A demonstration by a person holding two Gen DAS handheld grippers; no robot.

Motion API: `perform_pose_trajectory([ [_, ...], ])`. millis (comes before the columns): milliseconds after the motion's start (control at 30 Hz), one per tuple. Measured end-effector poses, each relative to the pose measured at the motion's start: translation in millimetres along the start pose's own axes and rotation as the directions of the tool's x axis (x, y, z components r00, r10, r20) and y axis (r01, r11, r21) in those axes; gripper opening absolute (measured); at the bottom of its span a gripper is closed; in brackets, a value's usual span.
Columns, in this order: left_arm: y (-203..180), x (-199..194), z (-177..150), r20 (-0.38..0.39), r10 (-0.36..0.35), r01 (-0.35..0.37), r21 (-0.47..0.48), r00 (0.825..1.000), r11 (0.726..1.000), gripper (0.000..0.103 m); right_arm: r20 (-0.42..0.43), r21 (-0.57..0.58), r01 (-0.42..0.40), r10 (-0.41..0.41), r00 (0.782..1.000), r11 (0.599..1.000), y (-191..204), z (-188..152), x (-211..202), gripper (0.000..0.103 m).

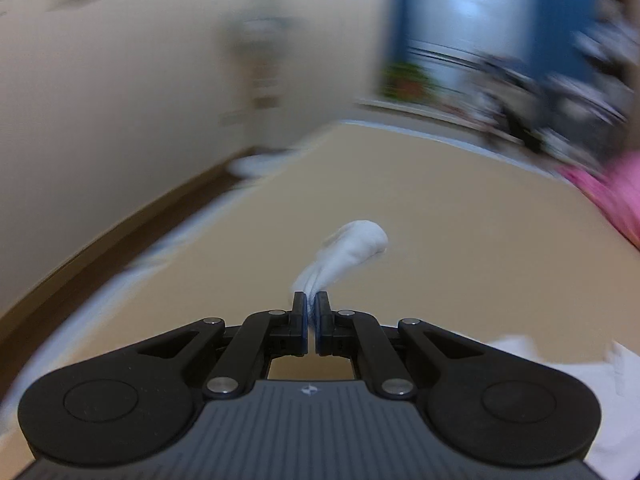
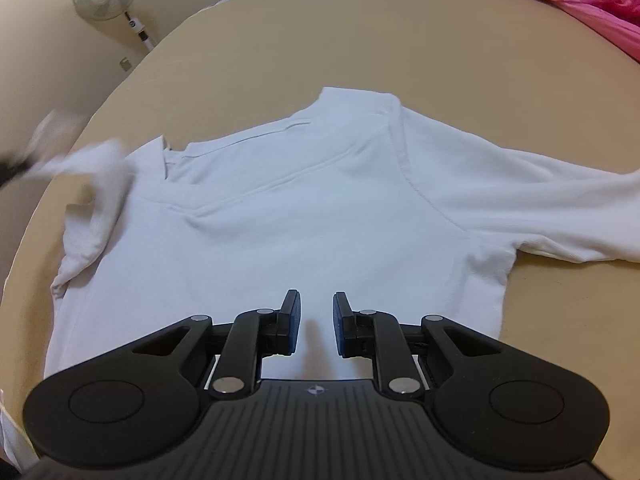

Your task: Fold small clothes

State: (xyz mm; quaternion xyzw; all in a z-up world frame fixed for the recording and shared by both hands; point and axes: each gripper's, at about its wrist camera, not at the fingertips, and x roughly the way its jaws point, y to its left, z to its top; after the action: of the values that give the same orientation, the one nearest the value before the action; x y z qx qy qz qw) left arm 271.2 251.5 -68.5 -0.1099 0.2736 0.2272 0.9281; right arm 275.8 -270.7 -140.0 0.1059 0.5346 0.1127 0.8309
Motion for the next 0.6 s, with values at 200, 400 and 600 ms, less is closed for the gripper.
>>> perform_pose_trajectory([
  [200,189.1,-29.5,-18.3,-0.099,0.168,-0.192,-0.345,0.981,0.919,0.004,-0.009,-0.03,0.007,-0.008,1.0,1.0,8.2,-5.0,1.8,0.018],
  [400,287.8,-26.3,-52.1,-0.199,0.085,-0.199,-0.673,0.976,0.713,0.009,-0.026,-0.051,0.026,-0.028,0.999,0.998,12.9,-9.8,6.2,0.018],
  [600,344.5,-25.2,-74.8,-0.172,-0.095,-0.094,-0.833,0.981,0.545,0.056,-0.033,-0.067,0.041,-0.043,0.999,0.997,14.9,-12.0,10.9,0.02],
])
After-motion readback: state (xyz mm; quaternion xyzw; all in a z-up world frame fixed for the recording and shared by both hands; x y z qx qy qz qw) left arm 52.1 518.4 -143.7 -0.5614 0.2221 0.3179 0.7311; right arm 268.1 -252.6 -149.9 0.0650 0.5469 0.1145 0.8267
